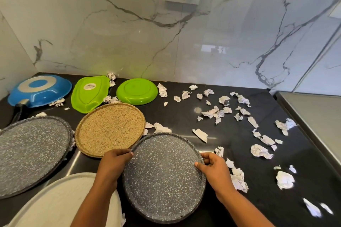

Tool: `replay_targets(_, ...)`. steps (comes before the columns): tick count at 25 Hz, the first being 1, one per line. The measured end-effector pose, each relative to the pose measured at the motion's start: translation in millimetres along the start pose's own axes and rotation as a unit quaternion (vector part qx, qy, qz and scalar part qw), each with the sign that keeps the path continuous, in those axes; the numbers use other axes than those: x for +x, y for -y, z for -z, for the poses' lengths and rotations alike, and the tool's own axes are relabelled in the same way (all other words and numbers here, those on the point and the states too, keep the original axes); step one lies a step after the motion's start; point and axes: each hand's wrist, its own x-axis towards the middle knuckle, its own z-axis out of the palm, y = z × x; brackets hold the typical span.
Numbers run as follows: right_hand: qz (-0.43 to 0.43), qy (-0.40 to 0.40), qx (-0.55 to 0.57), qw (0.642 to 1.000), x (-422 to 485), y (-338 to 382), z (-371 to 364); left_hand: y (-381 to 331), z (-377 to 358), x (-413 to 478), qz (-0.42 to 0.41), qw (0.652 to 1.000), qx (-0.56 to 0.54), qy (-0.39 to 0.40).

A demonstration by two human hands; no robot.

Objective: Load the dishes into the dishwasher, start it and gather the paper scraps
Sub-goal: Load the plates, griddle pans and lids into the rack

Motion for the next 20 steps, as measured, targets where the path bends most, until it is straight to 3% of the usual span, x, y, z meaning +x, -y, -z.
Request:
replay_targets(9, 0.027, -0.064, 0.136, 0.988, -18, -1, 56, -19, -53, -24, -0.029, 0.998, -0.033, 0.044)
replay_targets(20, -0.016, -0.267, 0.190, 0.945, -91, -45, 222, -55, -222, -112, -0.093, 0.965, 0.034, 0.242)
